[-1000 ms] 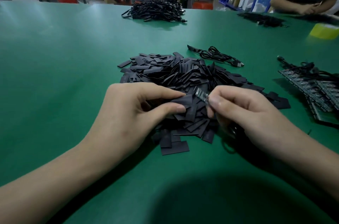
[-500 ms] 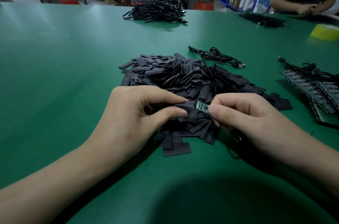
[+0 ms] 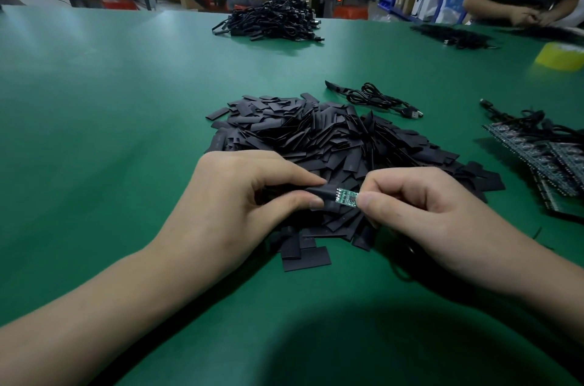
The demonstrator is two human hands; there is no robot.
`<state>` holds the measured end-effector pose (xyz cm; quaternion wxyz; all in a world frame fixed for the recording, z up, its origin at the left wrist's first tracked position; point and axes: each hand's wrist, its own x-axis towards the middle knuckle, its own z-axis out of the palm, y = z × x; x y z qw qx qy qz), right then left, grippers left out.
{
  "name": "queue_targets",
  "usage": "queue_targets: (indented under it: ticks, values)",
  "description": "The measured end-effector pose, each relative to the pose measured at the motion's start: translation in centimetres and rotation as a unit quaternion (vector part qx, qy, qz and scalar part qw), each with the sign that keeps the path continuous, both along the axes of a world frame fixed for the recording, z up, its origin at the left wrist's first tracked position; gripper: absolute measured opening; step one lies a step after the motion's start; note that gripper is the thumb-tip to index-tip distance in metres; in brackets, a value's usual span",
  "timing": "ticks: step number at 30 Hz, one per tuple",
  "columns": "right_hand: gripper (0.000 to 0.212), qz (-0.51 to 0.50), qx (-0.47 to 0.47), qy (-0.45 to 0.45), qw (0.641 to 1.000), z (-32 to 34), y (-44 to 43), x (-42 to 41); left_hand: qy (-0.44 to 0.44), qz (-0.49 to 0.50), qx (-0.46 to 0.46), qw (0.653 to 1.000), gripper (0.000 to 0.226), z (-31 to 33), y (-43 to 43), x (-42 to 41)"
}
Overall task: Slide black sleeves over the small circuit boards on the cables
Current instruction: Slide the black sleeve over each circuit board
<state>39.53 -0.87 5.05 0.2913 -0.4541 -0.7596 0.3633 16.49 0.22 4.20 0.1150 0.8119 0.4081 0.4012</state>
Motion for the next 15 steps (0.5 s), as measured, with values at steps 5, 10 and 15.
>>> queue_targets:
  ticks: [5, 10, 15]
  values:
    - [0.038, 0.000, -0.016, -0.021, 1.000, 0.06, 0.14, 0.26, 0.041, -0.041, 0.002, 0.998, 0.023, 0.12, 0.36, -0.49]
    - [0.037, 0.009, -0.016, -0.042, 0.999, 0.00, 0.13, 0.25, 0.048, -0.054, -0.005, 0.997, 0.027, 0.11, 0.28, -0.45]
    - [0.029, 0.025, 0.012, -0.084, 0.996, -0.14, -0.20, -0.06, 0.077, -0.071, 0.009, 0.994, 0.026, -0.10, -0.27, 0.13]
